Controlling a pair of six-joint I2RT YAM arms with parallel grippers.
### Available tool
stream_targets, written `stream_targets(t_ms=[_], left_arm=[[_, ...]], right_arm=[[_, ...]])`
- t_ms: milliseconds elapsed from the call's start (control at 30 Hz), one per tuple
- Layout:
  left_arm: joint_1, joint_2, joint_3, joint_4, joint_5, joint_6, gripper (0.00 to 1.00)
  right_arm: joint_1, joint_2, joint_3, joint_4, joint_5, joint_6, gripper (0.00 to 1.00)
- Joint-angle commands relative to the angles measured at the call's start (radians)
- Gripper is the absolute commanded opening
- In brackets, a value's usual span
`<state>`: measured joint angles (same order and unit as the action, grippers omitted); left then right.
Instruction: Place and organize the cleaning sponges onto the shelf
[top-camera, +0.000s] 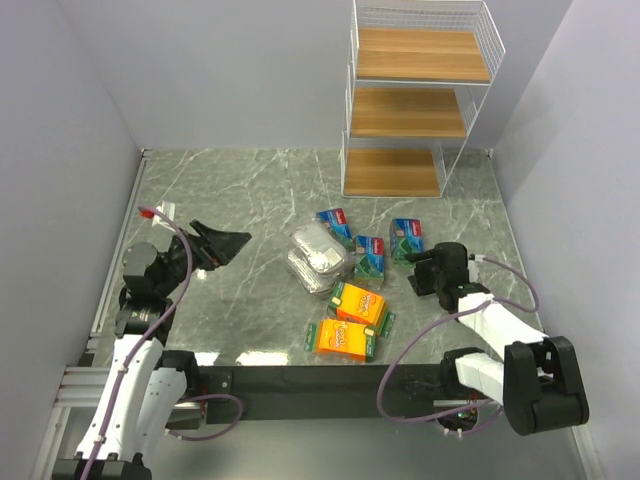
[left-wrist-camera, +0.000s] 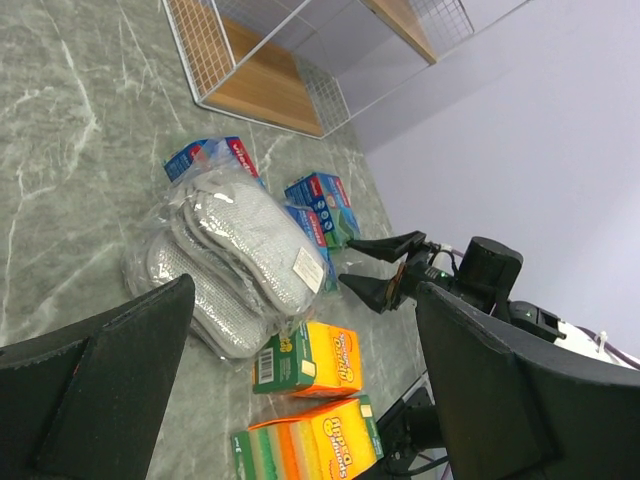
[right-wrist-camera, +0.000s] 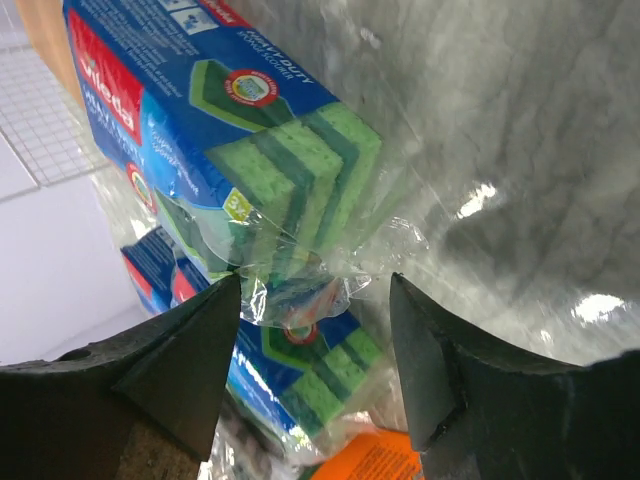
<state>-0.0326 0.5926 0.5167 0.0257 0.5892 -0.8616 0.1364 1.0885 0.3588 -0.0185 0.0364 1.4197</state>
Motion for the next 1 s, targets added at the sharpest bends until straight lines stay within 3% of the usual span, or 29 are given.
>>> stream_targets(t_ms=[0, 300, 533, 967], left_arm=[[-0.003, -0.01, -0.01, 0.033, 0.018, -0.011, 0.99], [-0.003, -0.033, -0.029, 0.025, 0.014, -0.019, 0.99], [-0.003, -0.033, -0.049, 0.052, 0.02, -0.039, 0.99], [-0.003, -0.056, -0.04, 0.006, 0.009, -0.017, 0.99]], right_arm=[[-0.018, 0.02, 0.003, 0.081, 0.048, -0.001, 0.67], [-0.078, 0.014, 0.006, 0.141, -0.018, -0.05, 0.61], [-0.084, -0.004, 0.037, 0.137, -0.033, -0.102, 0.62], [-0.109, 0.238, 0.173, 0.137, -0.093, -0.159, 0.64]])
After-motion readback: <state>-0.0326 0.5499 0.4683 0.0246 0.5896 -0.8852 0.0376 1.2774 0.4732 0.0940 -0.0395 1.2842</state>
